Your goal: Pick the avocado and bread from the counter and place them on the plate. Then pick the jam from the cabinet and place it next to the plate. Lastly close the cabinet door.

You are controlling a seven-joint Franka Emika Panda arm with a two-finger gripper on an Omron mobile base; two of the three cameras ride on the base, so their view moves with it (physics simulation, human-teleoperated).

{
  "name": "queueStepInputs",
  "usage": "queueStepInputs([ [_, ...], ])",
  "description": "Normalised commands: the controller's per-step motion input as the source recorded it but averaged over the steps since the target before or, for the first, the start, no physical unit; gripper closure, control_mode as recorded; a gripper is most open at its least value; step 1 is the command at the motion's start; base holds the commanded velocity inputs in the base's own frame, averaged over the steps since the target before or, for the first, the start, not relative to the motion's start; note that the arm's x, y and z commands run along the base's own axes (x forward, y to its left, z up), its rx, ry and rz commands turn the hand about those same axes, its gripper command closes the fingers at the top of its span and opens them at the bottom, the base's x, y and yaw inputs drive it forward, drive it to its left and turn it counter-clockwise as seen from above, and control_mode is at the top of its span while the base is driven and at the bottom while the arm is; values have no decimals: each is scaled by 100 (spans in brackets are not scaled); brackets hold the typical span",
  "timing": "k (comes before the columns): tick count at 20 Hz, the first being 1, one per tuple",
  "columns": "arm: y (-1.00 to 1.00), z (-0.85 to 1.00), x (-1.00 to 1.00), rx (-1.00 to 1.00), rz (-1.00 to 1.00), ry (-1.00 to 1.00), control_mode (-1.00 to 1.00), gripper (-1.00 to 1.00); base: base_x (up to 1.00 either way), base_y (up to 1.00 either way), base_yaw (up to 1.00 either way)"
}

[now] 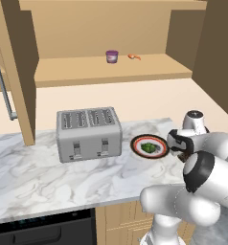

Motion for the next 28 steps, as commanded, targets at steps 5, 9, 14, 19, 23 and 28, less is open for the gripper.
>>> queueStepInputs([
  [5, -11, -16, 1, 0, 4, 2, -100, -100, 0, 0, 0],
  [9, -12, -17, 0, 0, 1, 0, -100, -100, 0, 0, 0],
  [14, -1, -6, 0, 0, 0, 3, -100, -100, 0, 0, 0],
  [19, 0, -4, 0, 0, 0, 10, -100, -100, 0, 0, 0],
  [23, 0, -6, 4, 0, 0, 9, -100, -100, 0, 0, 0],
  [28, 0, -10, 14, 0, 0, 7, -100, -100, 0, 0, 0],
])
